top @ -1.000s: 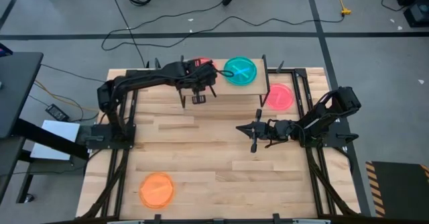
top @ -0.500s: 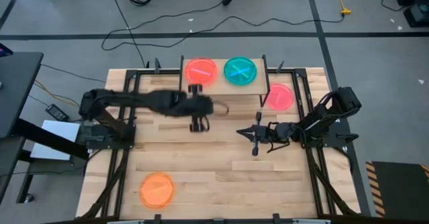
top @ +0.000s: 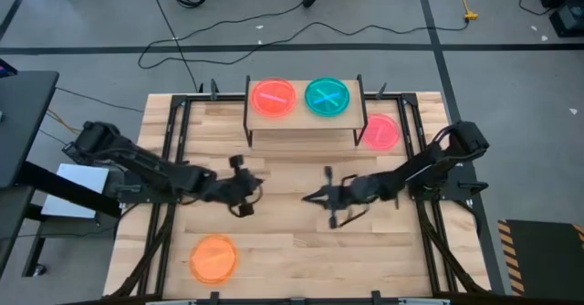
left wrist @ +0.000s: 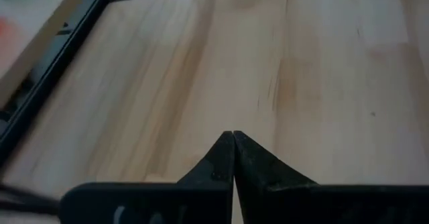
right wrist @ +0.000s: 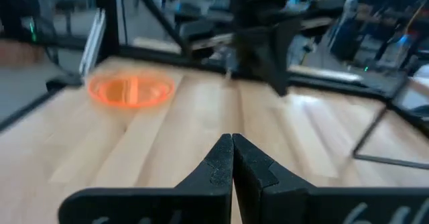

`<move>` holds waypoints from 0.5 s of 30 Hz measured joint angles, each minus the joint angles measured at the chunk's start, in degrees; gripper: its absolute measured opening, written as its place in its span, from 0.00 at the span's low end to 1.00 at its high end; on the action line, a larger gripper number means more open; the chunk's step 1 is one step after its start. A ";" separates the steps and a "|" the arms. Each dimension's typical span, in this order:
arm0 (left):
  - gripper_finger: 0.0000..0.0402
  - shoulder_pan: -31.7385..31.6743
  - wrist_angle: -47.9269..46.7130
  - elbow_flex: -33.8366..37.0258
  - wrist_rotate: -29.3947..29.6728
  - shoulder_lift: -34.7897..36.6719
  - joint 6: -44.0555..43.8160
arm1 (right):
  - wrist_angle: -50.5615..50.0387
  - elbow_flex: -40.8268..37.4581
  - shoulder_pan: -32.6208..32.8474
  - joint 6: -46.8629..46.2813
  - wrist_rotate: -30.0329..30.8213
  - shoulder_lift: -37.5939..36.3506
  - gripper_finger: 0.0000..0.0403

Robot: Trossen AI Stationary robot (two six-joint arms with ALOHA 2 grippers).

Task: Place and stack plates onto a shelf
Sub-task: Stack the orange plate on top of the red plate on the shelf

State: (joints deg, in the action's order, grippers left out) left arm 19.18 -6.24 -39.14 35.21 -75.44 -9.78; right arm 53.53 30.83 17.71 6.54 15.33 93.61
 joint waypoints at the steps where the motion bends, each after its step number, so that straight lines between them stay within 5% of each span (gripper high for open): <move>1: 0.02 1.15 0.44 1.65 1.18 1.17 -1.33 | -3.58 3.00 0.61 0.34 0.67 1.24 0.02; 15: 0.02 14.27 3.41 15.51 13.71 11.83 -10.30 | -28.79 44.08 6.90 5.50 -0.45 26.75 0.05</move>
State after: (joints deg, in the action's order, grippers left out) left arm 33.46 -2.84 -23.62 48.92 -63.61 -20.08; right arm 24.74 74.91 24.61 12.04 14.87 120.36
